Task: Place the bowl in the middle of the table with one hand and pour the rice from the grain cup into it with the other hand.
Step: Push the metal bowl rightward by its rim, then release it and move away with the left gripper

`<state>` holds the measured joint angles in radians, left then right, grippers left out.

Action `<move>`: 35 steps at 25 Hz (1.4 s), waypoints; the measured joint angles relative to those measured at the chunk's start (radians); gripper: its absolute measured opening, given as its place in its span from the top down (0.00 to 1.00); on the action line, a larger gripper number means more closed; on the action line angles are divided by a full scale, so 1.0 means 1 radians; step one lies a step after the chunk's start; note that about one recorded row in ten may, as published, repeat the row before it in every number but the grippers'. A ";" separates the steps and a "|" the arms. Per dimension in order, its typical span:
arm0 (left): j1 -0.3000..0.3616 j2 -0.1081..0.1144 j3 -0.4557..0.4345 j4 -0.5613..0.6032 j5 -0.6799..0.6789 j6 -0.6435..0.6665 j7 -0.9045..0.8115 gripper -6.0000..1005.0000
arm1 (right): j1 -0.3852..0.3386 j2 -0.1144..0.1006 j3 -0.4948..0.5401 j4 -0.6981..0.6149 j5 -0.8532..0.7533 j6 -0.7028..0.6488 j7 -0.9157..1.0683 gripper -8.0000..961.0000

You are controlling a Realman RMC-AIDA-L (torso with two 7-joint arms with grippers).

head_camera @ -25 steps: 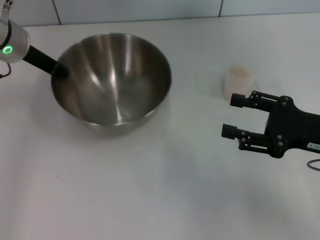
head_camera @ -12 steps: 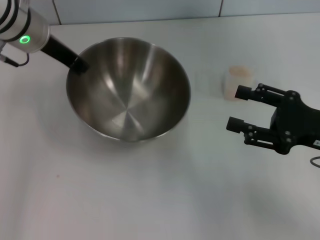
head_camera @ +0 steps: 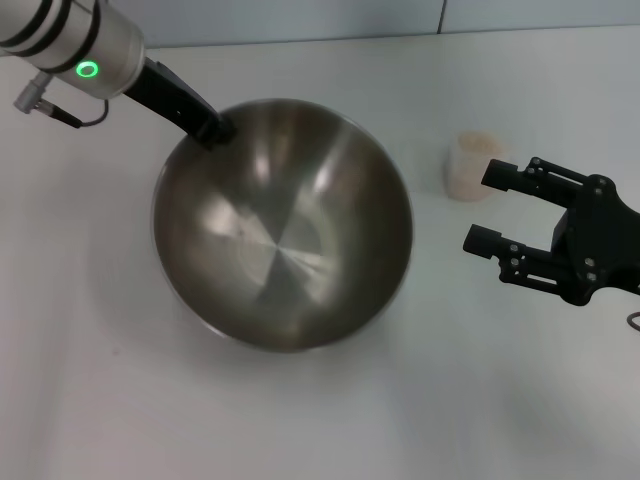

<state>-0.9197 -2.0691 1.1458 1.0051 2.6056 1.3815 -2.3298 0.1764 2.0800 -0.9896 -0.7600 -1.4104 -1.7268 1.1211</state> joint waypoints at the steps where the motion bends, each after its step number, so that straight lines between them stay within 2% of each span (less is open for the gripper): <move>1: -0.001 -0.001 0.005 -0.002 -0.004 0.000 0.003 0.94 | 0.000 0.000 0.000 0.001 0.000 0.001 0.000 0.23; 13: -0.015 -0.004 0.055 0.008 -0.078 -0.013 0.000 0.96 | 0.001 -0.002 0.000 0.001 -0.004 0.008 -0.001 0.23; 23: -0.078 -0.009 0.099 0.008 -0.112 -0.032 0.021 0.96 | -0.001 -0.001 0.000 0.001 -0.006 0.008 -0.001 0.23; 26: -0.080 -0.010 0.125 0.005 -0.120 -0.056 0.021 0.96 | -0.001 -0.001 0.000 0.003 -0.006 0.007 -0.001 0.23; 28: -0.072 -0.010 0.187 -0.005 -0.138 -0.120 0.019 0.96 | -0.001 -0.001 0.000 0.004 -0.006 0.007 -0.001 0.23; 30: -0.066 -0.010 0.208 -0.018 -0.148 -0.154 0.019 0.96 | 0.000 -0.001 0.000 0.004 -0.006 0.006 -0.001 0.23; 35: -0.064 -0.010 0.217 -0.076 -0.179 -0.231 0.025 0.96 | 0.002 -0.001 0.000 0.005 -0.006 0.006 -0.001 0.23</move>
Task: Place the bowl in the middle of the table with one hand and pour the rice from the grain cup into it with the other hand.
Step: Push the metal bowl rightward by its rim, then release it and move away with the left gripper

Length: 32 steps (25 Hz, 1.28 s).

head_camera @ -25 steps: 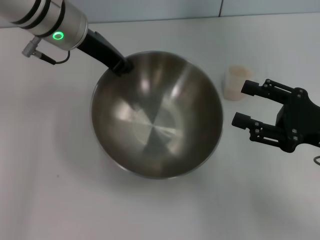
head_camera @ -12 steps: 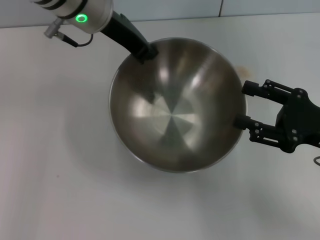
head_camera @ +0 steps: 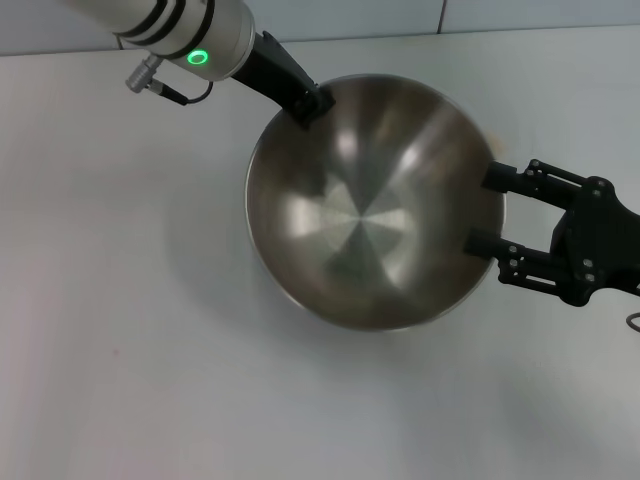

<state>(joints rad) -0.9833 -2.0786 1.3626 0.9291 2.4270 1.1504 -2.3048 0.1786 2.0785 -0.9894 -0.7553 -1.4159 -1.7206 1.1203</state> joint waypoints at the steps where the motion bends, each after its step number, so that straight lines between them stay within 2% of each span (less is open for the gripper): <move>1: 0.000 0.000 0.000 -0.012 -0.004 -0.014 0.009 0.96 | 0.001 0.000 0.000 0.000 0.000 0.001 0.000 0.23; 17: 0.012 0.002 0.010 -0.056 -0.001 -0.097 0.041 0.96 | 0.016 0.000 0.000 0.001 -0.001 0.003 -0.001 0.23; 22: 0.029 0.004 0.010 -0.068 0.000 -0.146 0.039 0.84 | 0.017 0.000 -0.001 0.001 -0.001 0.003 -0.001 0.23; 30: 0.071 0.009 -0.028 -0.057 -0.003 -0.225 0.041 0.43 | 0.017 0.000 0.000 0.001 -0.001 -0.005 0.000 0.23; 32: 0.092 0.009 -0.040 -0.041 -0.003 -0.254 0.044 0.39 | 0.017 0.000 -0.001 0.001 -0.002 -0.005 0.001 0.23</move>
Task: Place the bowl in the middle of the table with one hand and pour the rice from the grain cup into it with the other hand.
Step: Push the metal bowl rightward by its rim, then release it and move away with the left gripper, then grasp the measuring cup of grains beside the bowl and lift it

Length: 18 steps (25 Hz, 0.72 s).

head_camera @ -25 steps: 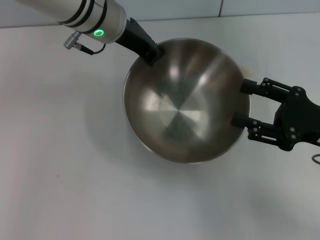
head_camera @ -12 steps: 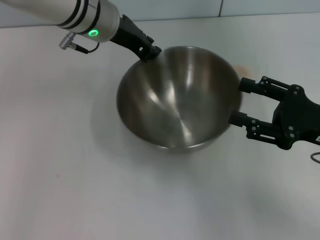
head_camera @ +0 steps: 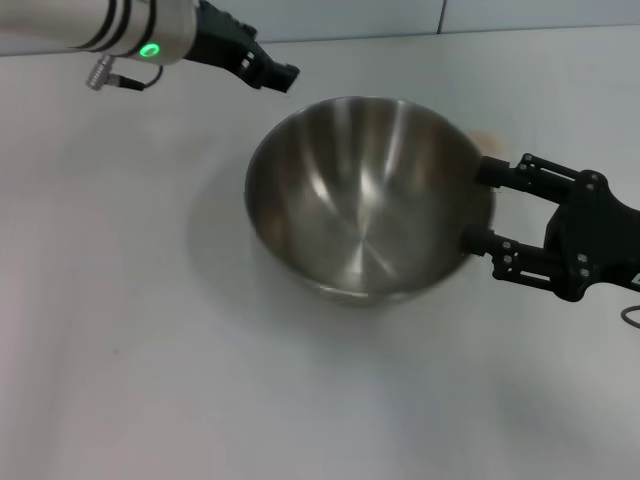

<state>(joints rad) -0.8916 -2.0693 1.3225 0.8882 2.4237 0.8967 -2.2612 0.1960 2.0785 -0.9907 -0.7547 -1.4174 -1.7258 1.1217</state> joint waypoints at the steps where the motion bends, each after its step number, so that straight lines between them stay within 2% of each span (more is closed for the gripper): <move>1: 0.007 0.000 -0.001 0.007 0.000 -0.008 0.001 0.36 | 0.000 0.000 -0.001 0.000 0.000 0.000 0.001 0.23; 7: 0.072 0.001 0.002 0.087 -0.001 -0.064 0.011 0.24 | 0.005 0.001 -0.005 0.000 0.003 0.004 0.003 0.23; 10: 0.092 0.004 -0.049 0.118 -0.029 -0.051 -0.006 0.20 | 0.009 0.001 -0.006 0.001 0.003 0.006 0.005 0.23; 13: 0.128 0.007 -0.177 0.156 -0.161 0.002 0.032 0.19 | 0.014 0.001 -0.006 0.001 0.003 0.007 0.007 0.23; 15: 0.151 0.014 -0.281 0.162 -0.317 0.084 0.128 0.19 | 0.016 0.002 -0.006 0.002 0.003 0.007 0.007 0.23; 16: 0.158 0.020 -0.329 0.154 -0.401 0.147 0.196 0.19 | 0.018 0.002 -0.006 0.002 0.003 0.007 0.007 0.23; 18: 0.163 0.052 -0.398 0.115 -0.511 0.288 0.304 0.20 | 0.023 0.001 -0.006 0.002 0.002 0.007 0.008 0.23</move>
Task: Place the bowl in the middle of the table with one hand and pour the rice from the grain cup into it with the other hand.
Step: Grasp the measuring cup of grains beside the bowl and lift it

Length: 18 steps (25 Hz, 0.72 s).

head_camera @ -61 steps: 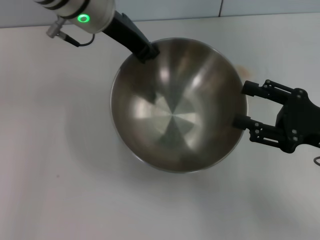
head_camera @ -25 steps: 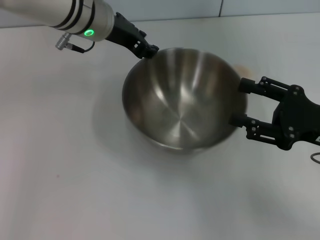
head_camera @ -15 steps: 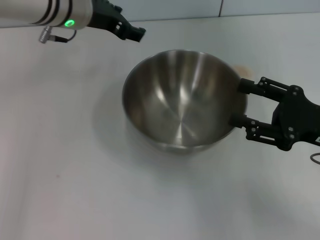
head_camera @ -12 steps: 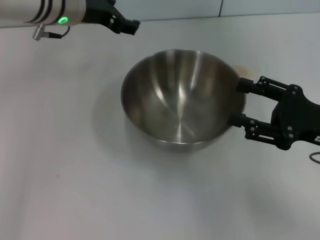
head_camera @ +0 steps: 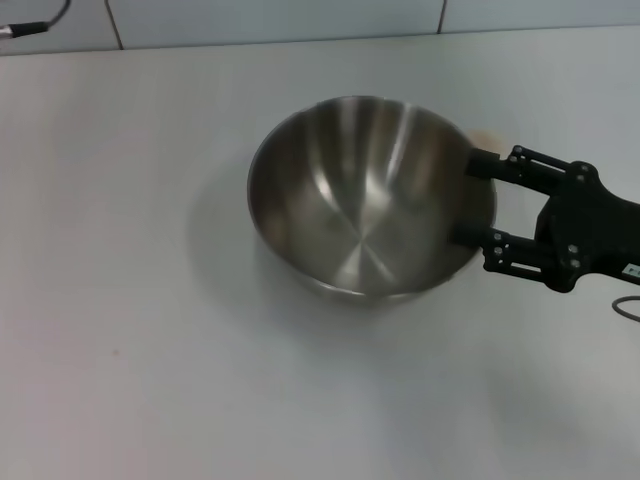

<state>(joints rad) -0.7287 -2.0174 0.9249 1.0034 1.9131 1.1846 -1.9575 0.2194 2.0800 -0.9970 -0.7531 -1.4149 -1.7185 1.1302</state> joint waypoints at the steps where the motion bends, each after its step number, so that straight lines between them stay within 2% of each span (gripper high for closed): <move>1: 0.000 0.021 -0.015 -0.021 -0.032 0.065 0.033 0.20 | 0.003 0.000 0.000 0.000 0.000 0.000 0.001 0.23; 4: 0.001 0.069 -0.021 -0.065 -0.052 0.222 0.071 0.20 | 0.008 0.000 0.000 0.000 -0.001 0.001 0.003 0.23; 6: 0.024 0.082 -0.022 -0.070 -0.050 0.310 0.108 0.20 | 0.011 0.000 0.000 0.000 -0.001 0.002 0.004 0.23; 10: 0.103 0.086 -0.012 -0.013 -0.038 0.446 0.205 0.20 | 0.012 -0.001 0.006 -0.001 -0.004 0.004 0.006 0.23; 14: 0.151 0.080 -0.014 0.025 -0.023 0.511 0.239 0.20 | -0.008 -0.004 0.033 -0.008 -0.005 0.003 0.014 0.23; 18: 0.206 0.052 -0.021 0.060 -0.027 0.556 0.246 0.20 | -0.032 -0.005 0.105 0.001 -0.007 0.003 0.017 0.23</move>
<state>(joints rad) -0.5223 -1.9651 0.9041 1.0629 1.8864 1.7402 -1.7117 0.1876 2.0751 -0.8925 -0.7525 -1.4216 -1.7152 1.1469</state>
